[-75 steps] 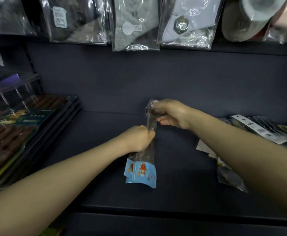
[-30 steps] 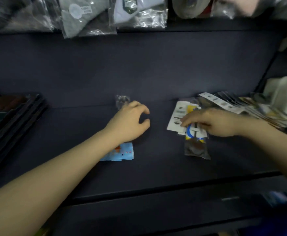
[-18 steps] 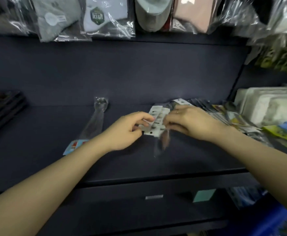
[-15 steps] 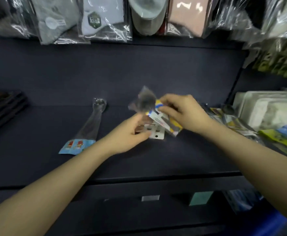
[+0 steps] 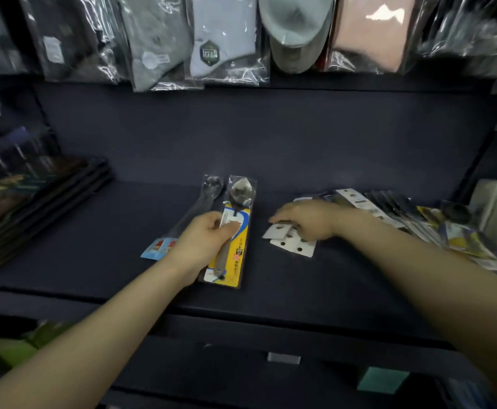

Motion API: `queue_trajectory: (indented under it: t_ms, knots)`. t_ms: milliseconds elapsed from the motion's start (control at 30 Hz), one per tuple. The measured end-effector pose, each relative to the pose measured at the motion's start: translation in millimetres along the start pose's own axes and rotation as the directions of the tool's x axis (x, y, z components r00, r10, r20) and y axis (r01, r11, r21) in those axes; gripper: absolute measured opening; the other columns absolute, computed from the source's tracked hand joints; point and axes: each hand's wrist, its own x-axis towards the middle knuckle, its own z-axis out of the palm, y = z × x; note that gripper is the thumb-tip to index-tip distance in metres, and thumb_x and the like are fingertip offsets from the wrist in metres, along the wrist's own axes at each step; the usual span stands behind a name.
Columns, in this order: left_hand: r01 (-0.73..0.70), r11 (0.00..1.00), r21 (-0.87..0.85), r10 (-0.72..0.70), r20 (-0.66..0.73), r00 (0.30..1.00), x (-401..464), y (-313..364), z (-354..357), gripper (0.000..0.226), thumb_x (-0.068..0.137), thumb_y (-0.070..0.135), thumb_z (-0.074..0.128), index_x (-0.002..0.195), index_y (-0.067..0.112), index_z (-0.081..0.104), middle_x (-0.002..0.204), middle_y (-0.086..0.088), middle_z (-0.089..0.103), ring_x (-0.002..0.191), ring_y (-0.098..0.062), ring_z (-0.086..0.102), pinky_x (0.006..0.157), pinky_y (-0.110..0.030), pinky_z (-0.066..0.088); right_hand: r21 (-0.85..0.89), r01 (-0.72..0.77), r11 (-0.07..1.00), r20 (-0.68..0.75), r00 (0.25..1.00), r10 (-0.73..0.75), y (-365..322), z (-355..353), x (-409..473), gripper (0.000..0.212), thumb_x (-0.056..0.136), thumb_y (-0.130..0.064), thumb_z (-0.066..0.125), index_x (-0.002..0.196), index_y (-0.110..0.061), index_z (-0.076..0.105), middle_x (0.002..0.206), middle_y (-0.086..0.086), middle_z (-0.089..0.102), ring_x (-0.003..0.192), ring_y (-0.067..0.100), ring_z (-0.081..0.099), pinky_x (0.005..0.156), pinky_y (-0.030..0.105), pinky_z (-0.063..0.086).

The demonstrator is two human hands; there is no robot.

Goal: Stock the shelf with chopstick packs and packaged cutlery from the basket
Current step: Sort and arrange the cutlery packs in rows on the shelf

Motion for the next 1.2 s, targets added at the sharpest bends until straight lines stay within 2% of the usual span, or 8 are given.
queue_trajectory:
  t_ms: [133, 233, 367, 533, 767, 933, 1067, 1200]
  knots:
    - [-0.030, 0.999, 0.023, 0.028, 0.072, 0.997, 6, 8, 3, 0.019, 0.093, 0.021, 0.050, 0.081, 0.006, 0.053, 0.031, 0.003, 0.048, 0.025, -0.005, 0.043, 0.051, -0.025, 0.043, -0.199, 0.056, 0.978, -0.218, 0.971, -0.100, -3, 3, -9, 0.029, 0.087, -0.010, 0.046, 0.110, -0.024, 0.056, 0.103, 0.000, 0.066, 0.096, 0.023, 0.060, 0.081, 0.040, 0.049]
    - [-0.078, 0.997, -0.013, 0.079, 0.120, 0.990, 10, 16, 4, 0.023, 0.094, 0.021, 0.049, 0.087, -0.001, 0.050, 0.037, -0.007, 0.044, 0.020, -0.014, 0.034, 0.033, -0.017, 0.032, 0.194, 0.161, 0.968, -0.310, 0.946, -0.095, -24, 7, -21, 0.012, 0.087, -0.017, 0.059, 0.097, -0.012, 0.055, 0.090, 0.005, 0.065, 0.084, 0.019, 0.058, 0.077, 0.035, 0.048]
    - [-0.067, 0.997, 0.034, 0.062, 0.122, 0.991, 18, 20, 0, 0.032, 0.092, 0.025, 0.052, 0.094, -0.007, 0.051, 0.049, -0.008, 0.050, 0.024, -0.009, 0.037, 0.038, -0.019, 0.036, 0.294, 0.086, 0.952, -0.624, 0.772, 0.122, -12, 10, -14, 0.029, 0.073, -0.029, 0.075, 0.091, -0.010, 0.064, 0.102, 0.007, 0.066, 0.097, 0.024, 0.058, 0.090, 0.038, 0.046]
    - [-0.056, 0.987, 0.153, 0.028, 0.180, 0.983, 24, 21, 4, 0.031, 0.091, 0.031, 0.054, 0.066, 0.014, 0.044, 0.044, 0.011, 0.040, 0.031, 0.000, 0.036, 0.038, -0.010, 0.032, 0.443, -0.143, 0.885, -0.252, 0.928, 0.276, 18, -3, -6, 0.053, 0.084, -0.019, 0.064, 0.133, -0.019, 0.046, 0.135, 0.000, 0.048, 0.120, 0.022, 0.050, 0.097, 0.027, 0.039]
    - [0.042, 0.992, 0.119, -0.069, 0.227, 0.972, 22, 10, 4, 0.036, 0.093, 0.031, 0.049, 0.060, 0.016, 0.046, 0.044, 0.011, 0.046, 0.042, -0.003, 0.043, 0.051, -0.017, 0.038, 0.477, -0.093, 0.874, -0.015, 0.993, 0.114, 12, -6, 8, 0.023, 0.085, -0.018, 0.061, 0.107, -0.025, 0.061, 0.092, -0.017, 0.061, 0.088, 0.007, 0.058, 0.080, 0.018, 0.044]
    - [0.127, 0.992, -0.017, -0.120, 0.228, 0.966, 15, 10, -2, 0.031, 0.094, 0.029, 0.049, 0.069, 0.011, 0.049, 0.051, -0.007, 0.051, 0.045, -0.013, 0.049, 0.049, -0.017, 0.042, 0.491, 0.057, 0.869, -0.173, 0.984, 0.034, 10, -2, 13, 0.018, 0.087, -0.017, 0.062, 0.103, -0.015, 0.070, 0.080, -0.013, 0.065, 0.073, -0.008, 0.060, 0.072, 0.008, 0.045]
    - [0.060, 0.997, 0.057, -0.072, 0.256, 0.964, 10, 16, -8, 0.032, 0.091, 0.028, 0.052, 0.063, 0.015, 0.045, 0.052, -0.001, 0.045, 0.046, -0.012, 0.040, 0.043, -0.018, 0.033, 0.701, 0.088, 0.707, -0.274, 0.949, 0.154, 11, -3, 13, 0.009, 0.080, -0.005, 0.068, 0.089, -0.006, 0.068, 0.071, -0.009, 0.067, 0.066, 0.000, 0.061, 0.068, 0.020, 0.047]
    - [-0.064, 0.971, 0.230, 0.016, 0.206, 0.978, 12, 11, 0, 0.020, 0.089, 0.026, 0.056, 0.074, 0.015, 0.052, 0.072, -0.008, 0.054, 0.063, -0.018, 0.048, 0.061, -0.032, 0.039, 0.930, 0.147, 0.338, -0.273, 0.890, 0.364, 12, -15, 11, 0.010, 0.088, -0.008, 0.057, 0.081, -0.012, 0.062, 0.074, 0.010, 0.059, 0.066, 0.022, 0.053, 0.061, 0.031, 0.047]
